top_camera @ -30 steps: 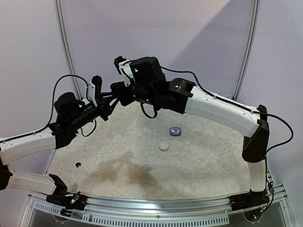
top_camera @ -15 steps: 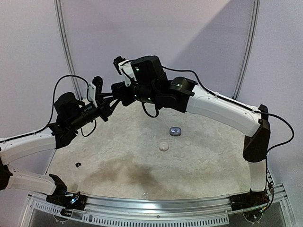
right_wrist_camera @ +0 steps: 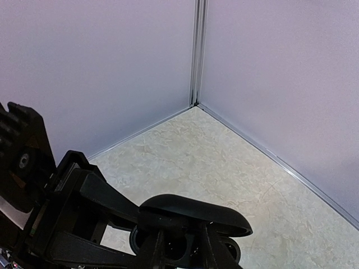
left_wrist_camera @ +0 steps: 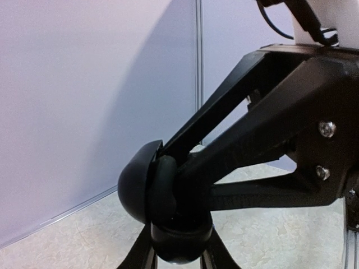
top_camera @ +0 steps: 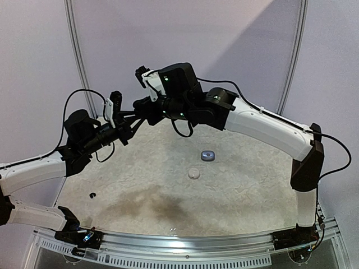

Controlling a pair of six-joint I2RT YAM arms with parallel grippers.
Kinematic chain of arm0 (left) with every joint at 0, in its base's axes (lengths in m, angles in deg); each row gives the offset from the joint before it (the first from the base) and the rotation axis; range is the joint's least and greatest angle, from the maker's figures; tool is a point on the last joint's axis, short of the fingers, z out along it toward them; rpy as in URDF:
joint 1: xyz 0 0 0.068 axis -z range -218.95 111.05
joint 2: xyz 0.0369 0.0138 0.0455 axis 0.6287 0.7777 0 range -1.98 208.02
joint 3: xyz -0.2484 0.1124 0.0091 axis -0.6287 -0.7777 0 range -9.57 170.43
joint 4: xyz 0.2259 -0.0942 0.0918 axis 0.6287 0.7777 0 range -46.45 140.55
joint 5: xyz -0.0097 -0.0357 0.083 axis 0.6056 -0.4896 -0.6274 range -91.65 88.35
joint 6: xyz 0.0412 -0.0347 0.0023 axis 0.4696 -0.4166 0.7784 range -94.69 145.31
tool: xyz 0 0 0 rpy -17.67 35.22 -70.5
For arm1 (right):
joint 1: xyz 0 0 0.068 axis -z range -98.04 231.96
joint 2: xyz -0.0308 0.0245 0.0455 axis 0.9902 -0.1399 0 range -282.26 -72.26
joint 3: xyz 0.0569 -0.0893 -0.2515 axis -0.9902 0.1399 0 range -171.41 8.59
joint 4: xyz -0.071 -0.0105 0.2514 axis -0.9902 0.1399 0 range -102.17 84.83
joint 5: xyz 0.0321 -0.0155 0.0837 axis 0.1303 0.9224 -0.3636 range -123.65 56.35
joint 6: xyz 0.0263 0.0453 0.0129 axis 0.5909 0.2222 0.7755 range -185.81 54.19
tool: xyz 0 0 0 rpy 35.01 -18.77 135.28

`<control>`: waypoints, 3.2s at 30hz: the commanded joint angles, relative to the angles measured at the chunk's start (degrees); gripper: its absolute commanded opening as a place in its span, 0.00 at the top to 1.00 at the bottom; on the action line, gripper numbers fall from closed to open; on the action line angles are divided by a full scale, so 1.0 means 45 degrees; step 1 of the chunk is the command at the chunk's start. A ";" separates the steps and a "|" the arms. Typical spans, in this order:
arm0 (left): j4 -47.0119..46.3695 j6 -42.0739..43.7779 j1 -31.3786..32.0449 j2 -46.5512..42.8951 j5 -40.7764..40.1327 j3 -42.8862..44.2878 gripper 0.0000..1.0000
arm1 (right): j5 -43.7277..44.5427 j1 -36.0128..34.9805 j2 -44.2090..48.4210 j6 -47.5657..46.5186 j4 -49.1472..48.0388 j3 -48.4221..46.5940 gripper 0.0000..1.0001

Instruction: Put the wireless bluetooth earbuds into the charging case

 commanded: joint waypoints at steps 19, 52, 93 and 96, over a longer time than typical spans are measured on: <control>-0.1028 -0.2054 -0.0016 -0.0566 0.1716 0.0510 1.00 | -0.2104 0.0347 0.0297 -0.0314 0.3257 0.0268 0.76; 0.0245 -0.0344 -0.0103 -0.0527 0.3328 0.0644 1.00 | -0.5369 0.0502 0.0272 -0.0600 0.4869 -0.0337 0.80; 0.1215 0.1334 -0.0249 -0.0374 0.6970 0.0859 1.00 | -0.6359 0.0107 0.1207 -0.2193 0.6810 -0.0396 1.00; 0.1197 0.1286 -0.0260 -0.0248 0.7814 0.0982 1.00 | -0.6422 0.0040 0.1244 -0.3117 0.7082 -0.0395 1.00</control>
